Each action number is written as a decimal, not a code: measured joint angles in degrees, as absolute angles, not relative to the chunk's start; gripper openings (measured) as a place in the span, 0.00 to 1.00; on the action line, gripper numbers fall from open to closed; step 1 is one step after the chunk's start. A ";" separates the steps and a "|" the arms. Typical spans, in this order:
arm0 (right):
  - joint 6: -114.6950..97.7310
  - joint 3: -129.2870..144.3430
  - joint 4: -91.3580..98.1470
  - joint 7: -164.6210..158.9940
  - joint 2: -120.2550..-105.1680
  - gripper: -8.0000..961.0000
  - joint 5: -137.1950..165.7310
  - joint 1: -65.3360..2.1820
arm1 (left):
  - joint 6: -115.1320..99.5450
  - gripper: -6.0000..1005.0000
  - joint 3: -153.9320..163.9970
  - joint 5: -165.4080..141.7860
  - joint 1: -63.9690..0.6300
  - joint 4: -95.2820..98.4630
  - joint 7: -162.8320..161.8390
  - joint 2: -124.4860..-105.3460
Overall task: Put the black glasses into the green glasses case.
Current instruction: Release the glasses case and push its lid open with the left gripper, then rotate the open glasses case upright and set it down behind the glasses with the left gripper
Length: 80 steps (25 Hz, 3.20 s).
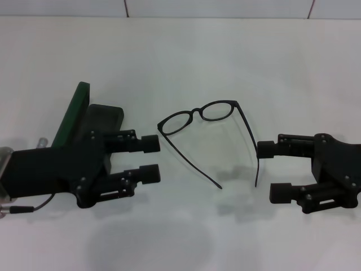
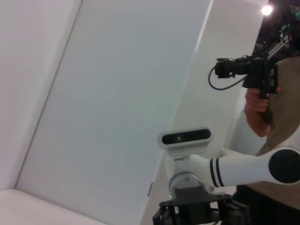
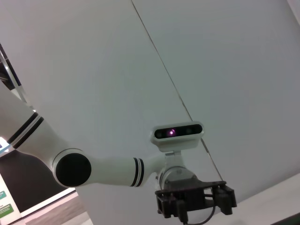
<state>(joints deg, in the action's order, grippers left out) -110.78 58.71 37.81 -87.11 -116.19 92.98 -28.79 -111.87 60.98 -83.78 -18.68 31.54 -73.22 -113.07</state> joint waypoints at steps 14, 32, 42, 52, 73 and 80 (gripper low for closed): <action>-110.03 58.54 37.76 -84.78 -116.16 0.91 91.52 -28.69 | -111.25 0.54 58.70 -84.17 -18.28 31.59 -70.43 -114.39; -100.73 56.21 32.51 -77.17 -115.64 0.91 91.19 -23.92 | -81.62 0.53 68.88 -122.84 -13.57 100.28 -132.50 -119.85; -99.98 55.62 31.20 -76.08 -115.59 0.91 90.52 -23.83 | -79.42 0.51 82.41 -156.46 -14.25 106.11 -159.82 -119.84; -98.65 55.55 31.20 -75.27 -115.54 0.91 90.57 -24.45 | -80.59 0.47 86.82 -161.94 -13.58 106.35 -164.71 -119.82; -98.19 55.54 31.03 -75.14 -115.66 0.91 90.52 -24.16 | -83.22 0.39 85.78 -162.38 -15.24 98.21 -165.00 -119.81; -98.40 55.63 30.14 -75.02 -115.66 0.91 90.52 -24.01 | -84.30 0.37 85.97 -162.35 -15.22 98.62 -164.72 -119.80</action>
